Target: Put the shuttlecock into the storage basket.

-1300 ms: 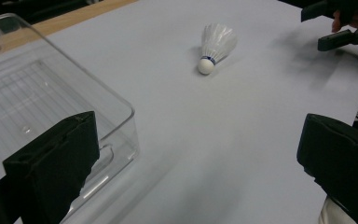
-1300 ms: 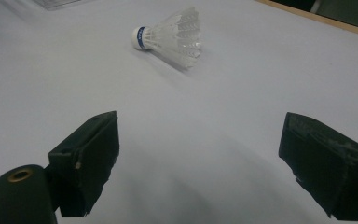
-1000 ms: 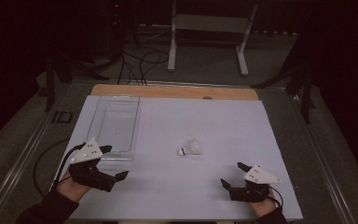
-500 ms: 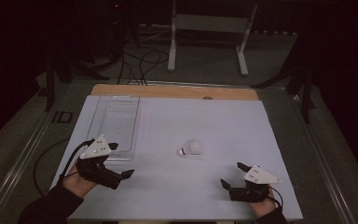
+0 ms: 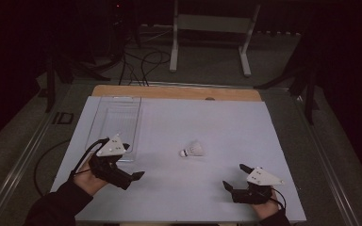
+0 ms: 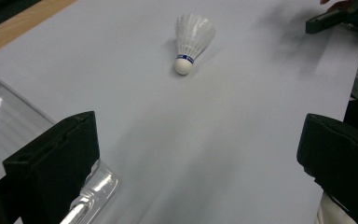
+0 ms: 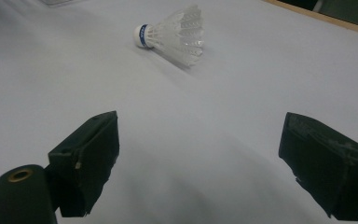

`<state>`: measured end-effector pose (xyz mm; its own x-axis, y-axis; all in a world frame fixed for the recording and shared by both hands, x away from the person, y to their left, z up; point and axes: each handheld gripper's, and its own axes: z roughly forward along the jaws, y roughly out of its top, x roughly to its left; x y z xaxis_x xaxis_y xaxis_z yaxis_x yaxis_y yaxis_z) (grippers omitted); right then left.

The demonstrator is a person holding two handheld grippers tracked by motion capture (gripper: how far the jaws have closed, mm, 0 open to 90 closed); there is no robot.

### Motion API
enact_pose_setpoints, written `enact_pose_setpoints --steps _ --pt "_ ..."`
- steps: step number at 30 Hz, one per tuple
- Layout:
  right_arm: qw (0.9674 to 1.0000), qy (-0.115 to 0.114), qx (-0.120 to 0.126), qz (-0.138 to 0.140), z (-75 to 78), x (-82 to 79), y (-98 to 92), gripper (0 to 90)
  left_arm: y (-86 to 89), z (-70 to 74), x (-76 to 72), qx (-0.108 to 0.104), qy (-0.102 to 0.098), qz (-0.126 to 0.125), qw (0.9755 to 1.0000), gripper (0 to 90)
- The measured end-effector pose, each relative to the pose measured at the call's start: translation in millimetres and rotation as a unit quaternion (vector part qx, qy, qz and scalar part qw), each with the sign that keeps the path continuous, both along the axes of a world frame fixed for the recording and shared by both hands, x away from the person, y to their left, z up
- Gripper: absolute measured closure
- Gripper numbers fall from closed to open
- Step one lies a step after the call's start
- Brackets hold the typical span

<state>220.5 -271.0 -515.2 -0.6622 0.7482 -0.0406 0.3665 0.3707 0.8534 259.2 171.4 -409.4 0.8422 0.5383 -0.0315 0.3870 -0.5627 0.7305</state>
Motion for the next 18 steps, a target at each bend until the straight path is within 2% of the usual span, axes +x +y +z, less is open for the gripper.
enact_pose_setpoints --steps 14,18 --pt "1.0 0.001 0.0 0.003 -0.3 0.2 0.0 12.2 -23.6 -3.0 11.3 0.023 0.016 -0.019 0.9994 0.0" --pt "1.0 0.001 -0.001 0.003 -0.5 0.4 0.2 12.2 -29.5 -2.4 13.7 0.024 0.019 -0.025 0.9992 0.0"
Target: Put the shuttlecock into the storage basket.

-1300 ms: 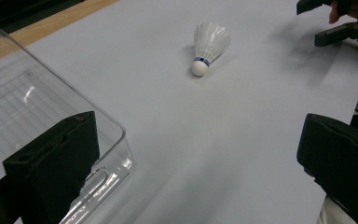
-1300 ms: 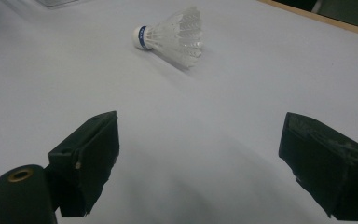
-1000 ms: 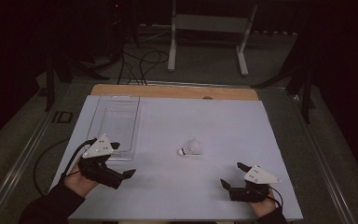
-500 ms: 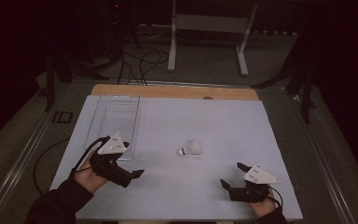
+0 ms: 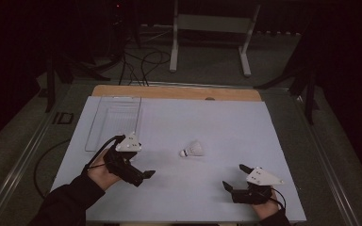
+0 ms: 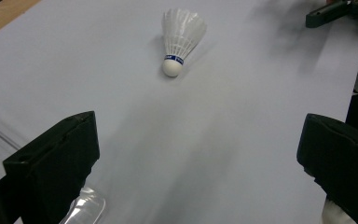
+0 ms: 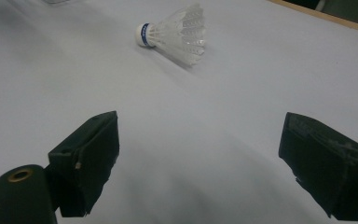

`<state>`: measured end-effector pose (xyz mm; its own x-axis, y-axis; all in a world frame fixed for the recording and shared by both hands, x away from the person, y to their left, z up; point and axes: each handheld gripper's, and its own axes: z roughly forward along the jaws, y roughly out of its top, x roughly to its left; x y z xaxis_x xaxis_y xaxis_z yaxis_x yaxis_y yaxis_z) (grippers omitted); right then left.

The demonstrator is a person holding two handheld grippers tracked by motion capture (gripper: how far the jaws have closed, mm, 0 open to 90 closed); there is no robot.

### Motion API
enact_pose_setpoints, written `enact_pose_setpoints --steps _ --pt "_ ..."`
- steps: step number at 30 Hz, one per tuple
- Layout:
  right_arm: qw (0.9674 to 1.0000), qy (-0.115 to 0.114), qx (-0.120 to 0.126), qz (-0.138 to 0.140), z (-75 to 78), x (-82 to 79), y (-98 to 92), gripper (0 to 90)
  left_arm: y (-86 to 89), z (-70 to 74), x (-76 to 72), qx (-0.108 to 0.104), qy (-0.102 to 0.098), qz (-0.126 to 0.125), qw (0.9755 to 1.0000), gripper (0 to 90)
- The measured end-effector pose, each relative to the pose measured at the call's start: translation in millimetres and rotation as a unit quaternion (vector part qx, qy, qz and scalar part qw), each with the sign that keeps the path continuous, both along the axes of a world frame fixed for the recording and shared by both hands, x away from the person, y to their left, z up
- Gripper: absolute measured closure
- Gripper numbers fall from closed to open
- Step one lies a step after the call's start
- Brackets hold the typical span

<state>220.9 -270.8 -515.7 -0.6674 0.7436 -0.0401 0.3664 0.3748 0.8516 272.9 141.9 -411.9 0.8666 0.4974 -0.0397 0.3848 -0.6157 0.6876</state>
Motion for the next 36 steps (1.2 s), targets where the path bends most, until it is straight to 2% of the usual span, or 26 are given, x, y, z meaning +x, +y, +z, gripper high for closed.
enact_pose_setpoints --steps 9,22,30,36 --pt "1.0 0.0 -0.002 0.003 -0.9 0.6 0.4 12.2 -15.3 -1.0 9.3 0.017 0.003 -0.013 0.9998 0.0" --pt "1.0 0.001 -0.003 0.003 -0.9 0.5 0.7 12.2 -27.5 -3.1 18.2 0.027 0.013 -0.02 0.9993 0.0" --pt "1.0 0.001 -0.002 0.004 -1.4 0.9 0.3 12.2 -45.6 -6.6 25.4 0.036 0.018 -0.031 0.9987 0.0" --pt "1.0 0.002 -0.002 0.005 -1.4 0.7 0.3 12.2 -60.4 -14.7 33.3 0.057 0.029 -0.041 0.9971 0.0"
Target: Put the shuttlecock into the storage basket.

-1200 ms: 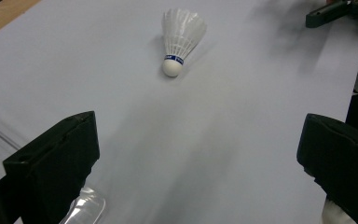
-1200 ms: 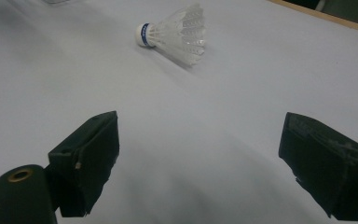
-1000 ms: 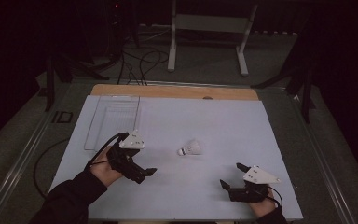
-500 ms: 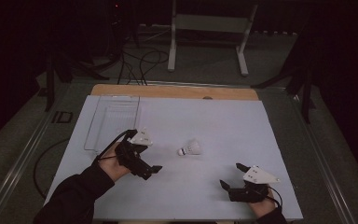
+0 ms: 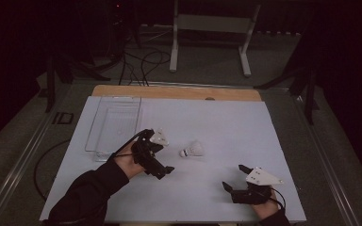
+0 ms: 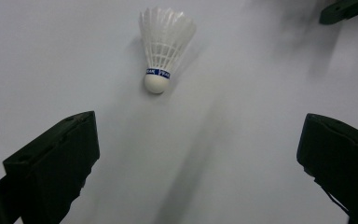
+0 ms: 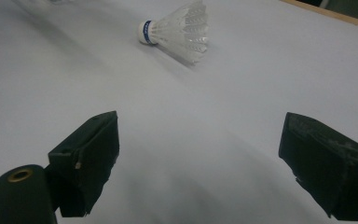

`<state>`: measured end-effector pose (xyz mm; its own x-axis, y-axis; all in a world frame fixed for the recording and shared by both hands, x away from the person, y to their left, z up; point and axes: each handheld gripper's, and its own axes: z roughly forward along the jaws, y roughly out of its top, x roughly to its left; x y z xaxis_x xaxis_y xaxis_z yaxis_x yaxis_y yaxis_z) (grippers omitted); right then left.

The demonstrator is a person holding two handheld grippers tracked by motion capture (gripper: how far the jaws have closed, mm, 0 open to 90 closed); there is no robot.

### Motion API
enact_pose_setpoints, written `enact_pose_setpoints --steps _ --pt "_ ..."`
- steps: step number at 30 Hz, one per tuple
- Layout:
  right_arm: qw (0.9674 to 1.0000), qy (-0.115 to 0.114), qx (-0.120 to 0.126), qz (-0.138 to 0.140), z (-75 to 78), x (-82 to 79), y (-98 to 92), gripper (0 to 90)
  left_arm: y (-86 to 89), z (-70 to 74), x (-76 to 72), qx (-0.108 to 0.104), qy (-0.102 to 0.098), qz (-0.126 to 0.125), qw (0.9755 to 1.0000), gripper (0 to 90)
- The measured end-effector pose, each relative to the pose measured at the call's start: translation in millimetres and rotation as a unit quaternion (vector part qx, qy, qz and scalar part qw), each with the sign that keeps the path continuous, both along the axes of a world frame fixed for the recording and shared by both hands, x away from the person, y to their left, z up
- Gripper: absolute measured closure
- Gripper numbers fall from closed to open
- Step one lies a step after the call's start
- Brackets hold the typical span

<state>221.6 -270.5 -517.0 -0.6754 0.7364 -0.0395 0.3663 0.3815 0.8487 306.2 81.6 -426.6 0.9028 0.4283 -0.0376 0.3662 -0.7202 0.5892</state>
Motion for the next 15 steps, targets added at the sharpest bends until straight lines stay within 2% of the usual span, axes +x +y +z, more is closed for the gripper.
enact_pose_setpoints --steps 7,12,13,15 --pt "1.0 0.003 -0.001 0.002 -0.4 -0.1 0.4 12.2 -9.6 -10.1 8.7 0.004 0.012 -0.002 0.9999 0.0" --pt "1.0 0.003 -0.001 0.002 -0.3 0.0 0.2 12.2 -13.3 -20.1 13.7 0.008 0.012 0.01 0.9999 0.0" --pt "1.0 0.001 -0.001 0.002 0.0 -0.3 0.5 12.2 -14.0 -25.3 15.8 0.016 0.014 0.01 0.9997 0.0" --pt "1.0 0.001 -0.001 0.002 0.2 -0.6 0.4 12.2 -13.8 -27.9 17.3 0.017 0.016 0.011 0.9997 0.0"
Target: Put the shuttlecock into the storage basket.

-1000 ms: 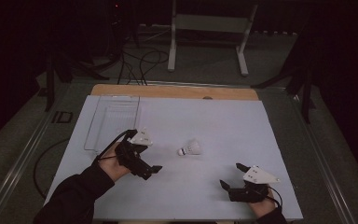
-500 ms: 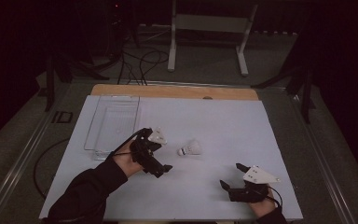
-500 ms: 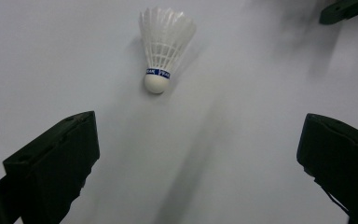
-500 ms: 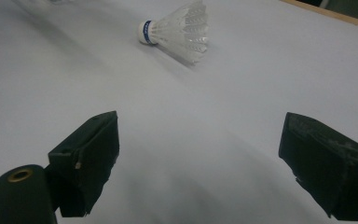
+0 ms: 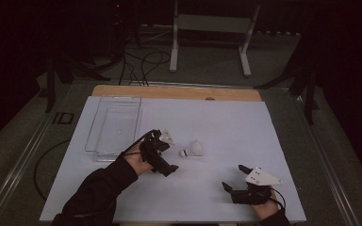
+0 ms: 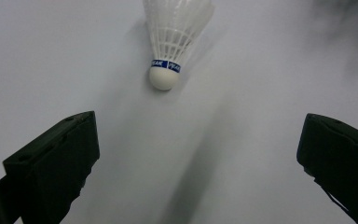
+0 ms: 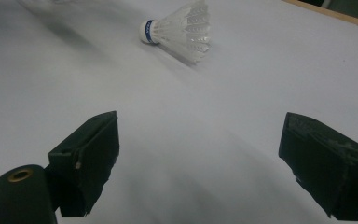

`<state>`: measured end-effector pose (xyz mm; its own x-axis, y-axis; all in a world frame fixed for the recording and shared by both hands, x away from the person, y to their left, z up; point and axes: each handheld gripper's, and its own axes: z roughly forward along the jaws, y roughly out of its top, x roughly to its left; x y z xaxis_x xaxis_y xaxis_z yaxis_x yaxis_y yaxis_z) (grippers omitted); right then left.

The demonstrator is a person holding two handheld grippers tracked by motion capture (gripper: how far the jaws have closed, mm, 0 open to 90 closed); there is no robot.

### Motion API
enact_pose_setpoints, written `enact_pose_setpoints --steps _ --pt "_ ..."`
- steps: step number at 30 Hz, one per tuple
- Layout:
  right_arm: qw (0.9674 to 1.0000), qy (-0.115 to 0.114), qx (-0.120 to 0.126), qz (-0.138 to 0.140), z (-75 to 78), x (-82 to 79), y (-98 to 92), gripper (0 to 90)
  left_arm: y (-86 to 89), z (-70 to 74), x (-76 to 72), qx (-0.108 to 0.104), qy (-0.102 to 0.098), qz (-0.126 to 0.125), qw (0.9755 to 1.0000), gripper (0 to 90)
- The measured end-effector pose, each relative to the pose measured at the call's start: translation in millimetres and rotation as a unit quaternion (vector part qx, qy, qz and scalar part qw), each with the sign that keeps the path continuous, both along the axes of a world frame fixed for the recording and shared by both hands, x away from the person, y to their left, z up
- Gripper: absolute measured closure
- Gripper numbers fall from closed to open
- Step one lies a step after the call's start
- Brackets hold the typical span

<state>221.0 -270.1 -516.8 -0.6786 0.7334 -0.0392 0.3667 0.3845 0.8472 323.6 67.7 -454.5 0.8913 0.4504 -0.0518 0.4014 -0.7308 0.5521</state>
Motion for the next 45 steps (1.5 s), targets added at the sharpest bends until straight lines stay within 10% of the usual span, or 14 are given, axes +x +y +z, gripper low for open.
enact_pose_setpoints --steps 45 --pt "1.0 0.002 0.002 0.004 0.0 -0.6 0.6 12.2 -41.9 -50.2 32.0 0.025 0.022 -0.003 0.9994 11.4"
